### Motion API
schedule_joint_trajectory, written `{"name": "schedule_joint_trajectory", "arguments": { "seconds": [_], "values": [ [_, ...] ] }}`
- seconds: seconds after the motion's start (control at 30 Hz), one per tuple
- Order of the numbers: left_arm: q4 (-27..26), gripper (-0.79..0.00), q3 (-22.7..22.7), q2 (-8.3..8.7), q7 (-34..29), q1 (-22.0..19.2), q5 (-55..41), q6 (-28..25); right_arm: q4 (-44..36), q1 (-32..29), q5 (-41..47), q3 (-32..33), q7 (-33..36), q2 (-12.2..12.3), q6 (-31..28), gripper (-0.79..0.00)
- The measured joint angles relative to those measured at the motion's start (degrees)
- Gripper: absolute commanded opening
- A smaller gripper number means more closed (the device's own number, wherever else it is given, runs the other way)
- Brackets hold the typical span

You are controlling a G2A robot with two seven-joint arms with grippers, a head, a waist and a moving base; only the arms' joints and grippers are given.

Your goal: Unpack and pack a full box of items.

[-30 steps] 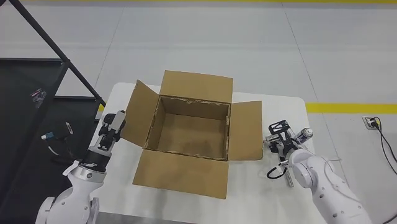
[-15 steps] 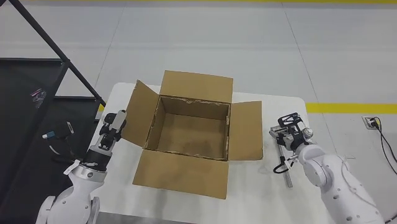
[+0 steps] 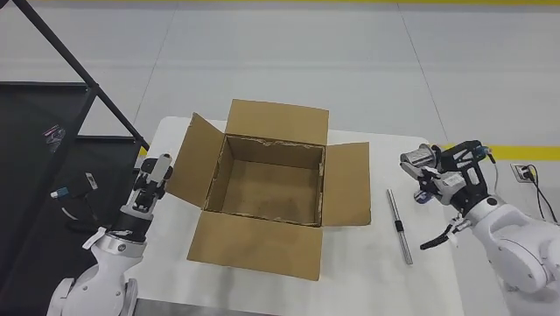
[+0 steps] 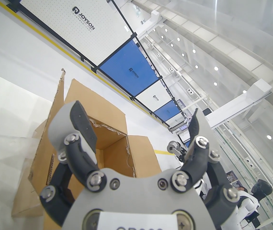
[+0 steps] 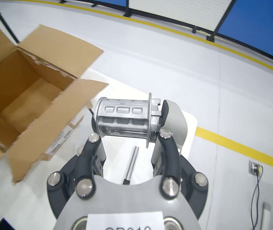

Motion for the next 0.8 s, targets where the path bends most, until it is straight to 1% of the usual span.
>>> {"name": "schedule_joint_trajectory", "arguments": {
  "seconds": [0.1, 0.23, 0.33, 0.4, 0.5, 0.57, 0.67, 0.8],
  "values": [
    [-0.2, 0.000, -1.2, 0.02, 0.8, 1.0, -0.6, -0.6, -5.6, -2.4, 2.1, 0.2, 1.7, 0.1, -2.6, -0.785],
    [-0.5, 0.000, -2.9, 0.06, 1.5, 2.4, -1.4, -1.4, -12.0, -4.5, 2.0, -2.4, 3.6, 0.1, -3.4, -0.785],
    [-0.9, 0.000, -4.2, 0.07, 2.0, 3.7, -2.1, -2.2, -15.3, -4.5, 0.8, -6.3, 5.2, -0.1, -2.5, -0.785],
    [-1.1, 0.000, -5.0, 0.06, 2.6, 4.6, -2.7, -2.8, -16.8, -3.5, -0.5, -9.9, 6.7, -0.3, -1.4, -0.785],
    [-1.5, 0.000, -6.0, 0.01, 3.3, 6.0, -3.7, -3.8, -16.8, -0.6, -3.8, -16.3, 8.5, -0.9, 1.0, -0.785],
    [-1.7, 0.000, -6.4, -0.01, 3.3, 6.9, -4.0, -4.5, -15.0, 2.6, -5.7, -21.5, 9.5, -1.6, 3.4, -0.785],
    [-2.2, 0.000, -6.6, -0.03, 3.2, 7.8, -4.1, -5.1, -11.7, 7.5, -6.6, -26.8, 10.5, -2.4, 5.7, -0.785],
    [-2.2, 0.000, -6.6, -0.03, 3.2, 7.9, -4.1, -5.1, -11.6, 7.6, -6.6, -27.0, 10.5, -2.4, 5.7, -0.785]
  ]
}}
